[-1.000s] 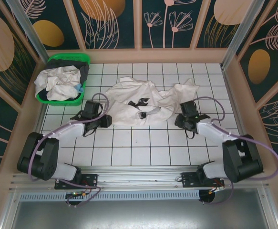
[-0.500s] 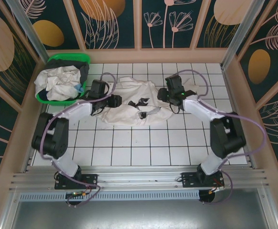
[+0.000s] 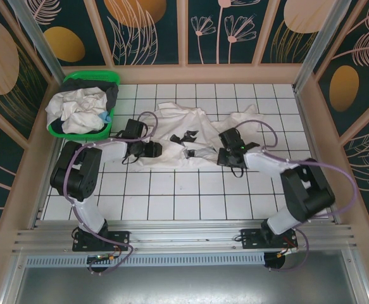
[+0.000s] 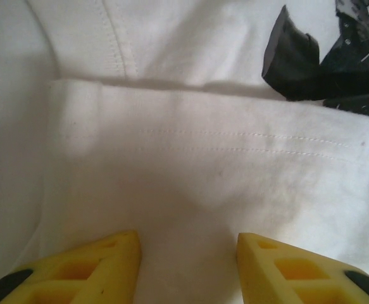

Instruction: Fold and stack the t-shirts

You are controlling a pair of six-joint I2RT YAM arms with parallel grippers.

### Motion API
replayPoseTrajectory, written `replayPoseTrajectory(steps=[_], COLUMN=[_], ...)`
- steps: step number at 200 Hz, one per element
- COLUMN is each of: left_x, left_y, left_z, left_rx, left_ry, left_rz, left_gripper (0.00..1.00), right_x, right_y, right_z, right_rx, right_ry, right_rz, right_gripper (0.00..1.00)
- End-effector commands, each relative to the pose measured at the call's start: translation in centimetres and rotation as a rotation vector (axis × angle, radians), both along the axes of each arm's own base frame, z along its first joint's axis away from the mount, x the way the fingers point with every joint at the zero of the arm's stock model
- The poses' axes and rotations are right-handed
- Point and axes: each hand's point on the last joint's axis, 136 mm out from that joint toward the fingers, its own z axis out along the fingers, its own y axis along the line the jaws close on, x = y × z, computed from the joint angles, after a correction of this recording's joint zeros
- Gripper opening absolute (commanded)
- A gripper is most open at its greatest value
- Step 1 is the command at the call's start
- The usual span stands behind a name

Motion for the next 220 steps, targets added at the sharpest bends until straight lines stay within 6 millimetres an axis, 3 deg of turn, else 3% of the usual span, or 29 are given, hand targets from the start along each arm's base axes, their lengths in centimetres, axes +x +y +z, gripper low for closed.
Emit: replayPoseTrajectory(steps=[1, 11, 18, 33, 47, 62, 74, 83, 103, 124, 181, 220], left_x=[-0.5, -0.7, -0.6, -0.5, -0.2, 0.4, 0.8, 2.0, 3.3, 4.2, 5.8, 5.7], left_y=[0.5, 0.6, 0.6, 0.7, 0.9, 0.9, 0.8, 0.3, 0.2, 0.0, -0.8, -0.6], left_z=[1.1, 1.3, 3.1, 5.2, 6.6, 6.6, 5.4, 5.7, 4.0, 3.2, 2.1, 1.4], left_rx=[-0.006, -0.010, -0.022, -0.034, -0.029, -0.005, 0.019, 0.022, 0.060, 0.072, 0.065, 0.086], left_ry=[-0.022, -0.022, -0.059, -0.107, -0.147, -0.148, -0.109, -0.117, -0.087, -0.071, -0.053, -0.035], left_rz=[0.040, 0.048, 0.054, 0.057, 0.060, 0.056, 0.038, 0.030, 0.027, 0.025, 0.012, 0.013], left_gripper=[0.45, 0.45, 0.46, 0.50, 0.55, 0.57, 0.55, 0.55, 0.54, 0.54, 0.50, 0.45], right_x=[-2.8, -3.9, -4.4, -4.3, -3.1, -1.1, 0.7, 2.1, 4.4, 5.5, 4.9, 5.2], right_y=[-1.6, -1.9, -2.0, -2.2, -2.3, -1.6, -0.9, 0.0, 1.8, 3.2, 2.8, 2.2], right_z=[-0.5, -0.8, -0.5, 1.6, 4.4, 6.9, 8.1, 8.3, 7.3, 5.8, 1.1, 0.2], right_rx=[0.025, 0.030, 0.032, 0.048, 0.056, 0.066, 0.057, 0.060, 0.059, 0.064, -0.039, -0.083], right_ry=[0.031, 0.057, 0.060, 0.019, -0.055, -0.131, -0.174, -0.190, -0.167, -0.125, -0.029, -0.015], right_rz=[-0.078, -0.081, -0.084, -0.084, -0.088, -0.055, -0.038, -0.011, 0.024, 0.047, 0.040, 0.027], right_gripper=[0.00, 0.01, 0.01, 0.09, 0.20, 0.33, 0.35, 0.36, 0.37, 0.37, 0.40, 0.38])
